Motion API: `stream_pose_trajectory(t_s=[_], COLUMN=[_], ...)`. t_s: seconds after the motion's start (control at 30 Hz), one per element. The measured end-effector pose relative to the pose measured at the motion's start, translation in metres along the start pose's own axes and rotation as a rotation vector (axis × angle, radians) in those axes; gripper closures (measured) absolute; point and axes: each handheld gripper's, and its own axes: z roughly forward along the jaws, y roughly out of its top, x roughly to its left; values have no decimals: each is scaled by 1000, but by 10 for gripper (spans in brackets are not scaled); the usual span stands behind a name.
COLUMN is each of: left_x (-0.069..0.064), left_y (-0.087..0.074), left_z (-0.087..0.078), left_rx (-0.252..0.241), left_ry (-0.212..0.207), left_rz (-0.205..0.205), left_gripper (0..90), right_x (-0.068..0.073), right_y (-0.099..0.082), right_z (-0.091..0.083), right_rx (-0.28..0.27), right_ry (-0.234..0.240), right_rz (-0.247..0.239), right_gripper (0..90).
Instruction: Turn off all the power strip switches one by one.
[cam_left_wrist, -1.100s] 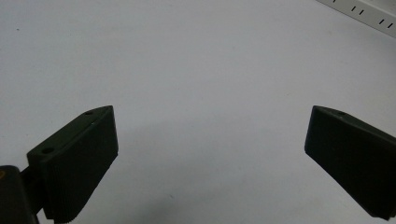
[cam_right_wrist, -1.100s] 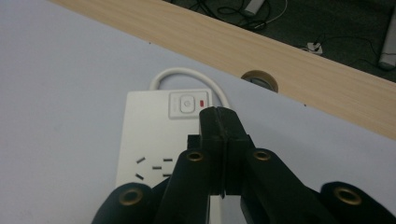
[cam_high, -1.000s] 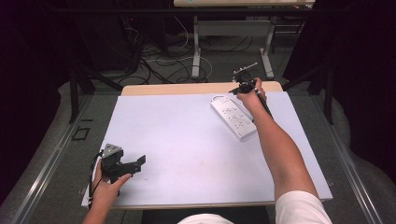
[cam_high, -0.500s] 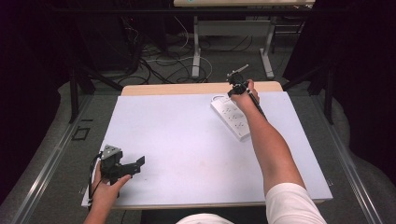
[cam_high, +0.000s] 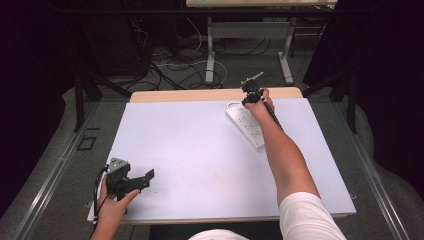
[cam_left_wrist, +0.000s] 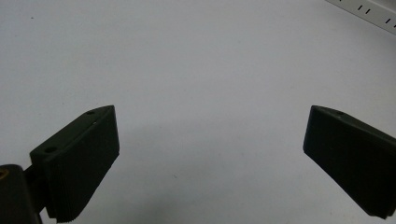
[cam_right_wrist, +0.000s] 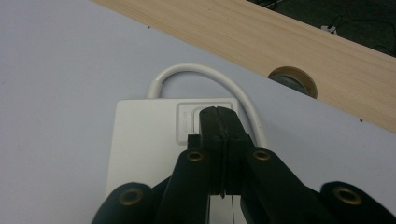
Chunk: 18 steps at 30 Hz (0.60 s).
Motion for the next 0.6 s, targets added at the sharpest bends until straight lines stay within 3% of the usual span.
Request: stream_pose_trajectory(t_s=[0.1, 0.6], left_x=[-1, -2], left_y=[0, 1], left_z=[1, 2], left_rx=[-2, -5], left_ry=[-4, -17], left_rz=[0, 1], left_gripper=[35, 35], right_x=[-1, 3], right_y=[-1, -4], right_z=[3, 16], right_rx=[18, 6], right_ry=[-14, -12], right_rz=[-3, -3], right_gripper=[900, 900])
